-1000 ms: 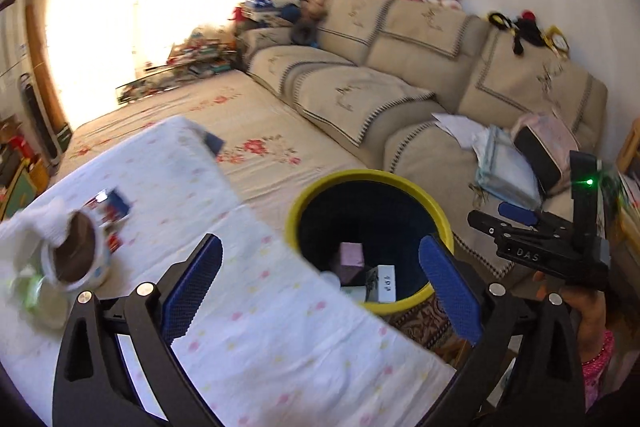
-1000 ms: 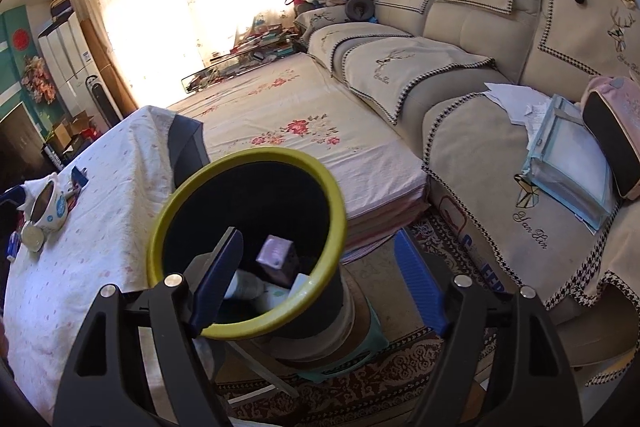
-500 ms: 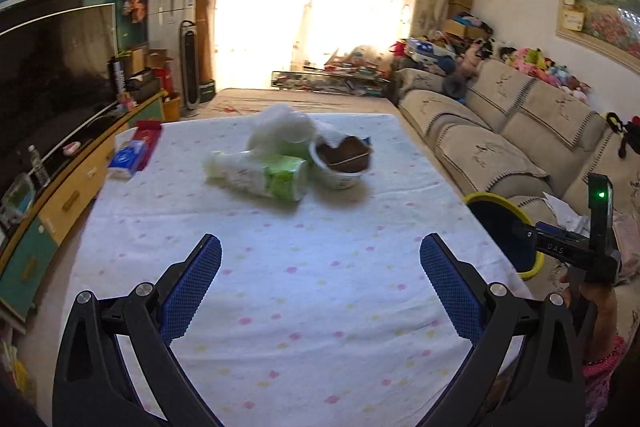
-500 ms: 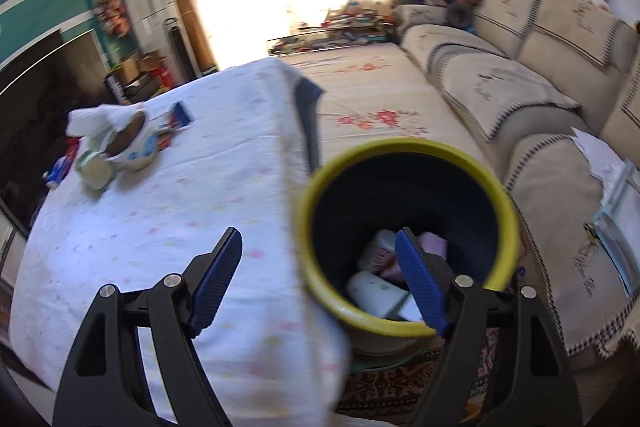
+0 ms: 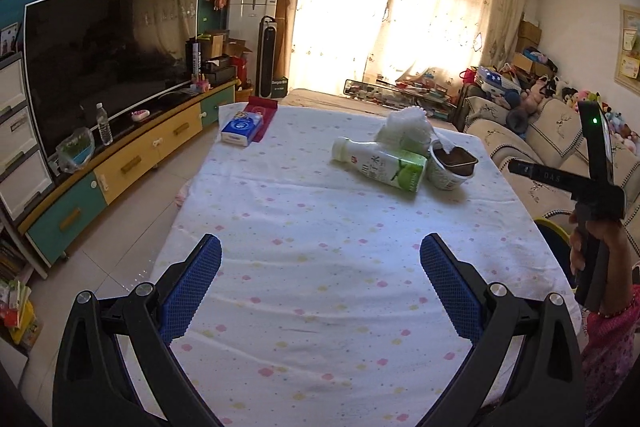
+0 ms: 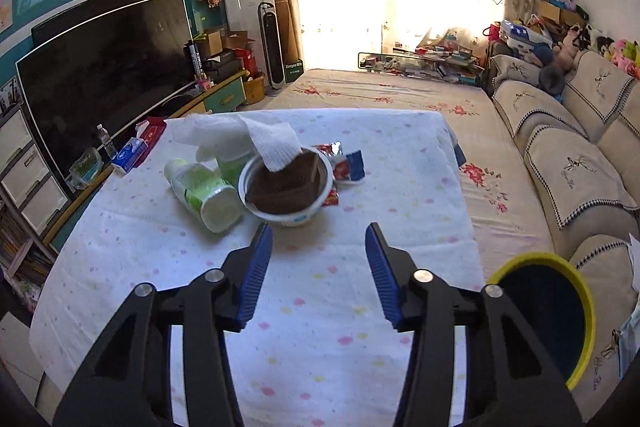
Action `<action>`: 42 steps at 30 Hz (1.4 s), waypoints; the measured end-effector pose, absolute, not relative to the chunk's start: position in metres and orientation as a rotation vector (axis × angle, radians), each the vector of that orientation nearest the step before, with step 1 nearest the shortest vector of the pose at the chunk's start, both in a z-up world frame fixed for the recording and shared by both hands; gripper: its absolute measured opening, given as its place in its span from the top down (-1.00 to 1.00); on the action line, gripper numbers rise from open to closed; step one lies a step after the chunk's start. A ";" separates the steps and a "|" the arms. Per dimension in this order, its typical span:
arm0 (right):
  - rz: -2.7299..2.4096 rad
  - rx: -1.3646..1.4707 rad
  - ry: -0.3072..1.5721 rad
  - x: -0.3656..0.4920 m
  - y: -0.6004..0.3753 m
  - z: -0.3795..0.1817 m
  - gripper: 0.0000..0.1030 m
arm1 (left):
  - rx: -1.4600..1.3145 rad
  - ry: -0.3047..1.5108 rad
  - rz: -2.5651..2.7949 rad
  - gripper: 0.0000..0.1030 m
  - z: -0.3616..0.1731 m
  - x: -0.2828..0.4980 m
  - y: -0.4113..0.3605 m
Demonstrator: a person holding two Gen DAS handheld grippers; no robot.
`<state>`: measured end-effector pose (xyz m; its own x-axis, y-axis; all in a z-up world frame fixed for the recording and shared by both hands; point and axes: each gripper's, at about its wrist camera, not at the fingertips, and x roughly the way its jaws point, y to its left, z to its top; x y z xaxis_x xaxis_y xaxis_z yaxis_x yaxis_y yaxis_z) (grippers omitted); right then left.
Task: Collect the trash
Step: 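Grasp the brown pudding cup with the right gripper and lift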
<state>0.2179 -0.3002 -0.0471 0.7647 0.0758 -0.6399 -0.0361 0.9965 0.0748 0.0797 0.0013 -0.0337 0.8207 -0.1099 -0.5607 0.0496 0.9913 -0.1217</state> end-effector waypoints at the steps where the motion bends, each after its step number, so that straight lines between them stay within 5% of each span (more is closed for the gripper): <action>1: 0.058 0.055 0.704 0.227 -0.296 -0.045 0.27 | -0.110 0.603 -0.080 -0.90 -0.034 0.080 0.005; 4: 0.044 0.051 0.740 0.255 -0.289 -0.044 0.52 | -0.132 0.608 -0.071 -0.90 -0.037 0.082 0.012; 18: -0.005 0.026 0.865 0.315 -0.278 -0.075 0.56 | -0.152 0.648 -0.034 -0.90 -0.055 0.098 0.025; 22: -0.015 0.019 0.892 0.325 -0.276 -0.082 0.87 | -0.168 0.659 -0.022 -0.90 -0.060 0.102 0.031; 42: 0.066 0.124 0.704 0.244 -0.294 -0.022 0.90 | -0.169 0.649 -0.022 -0.90 -0.062 0.098 0.027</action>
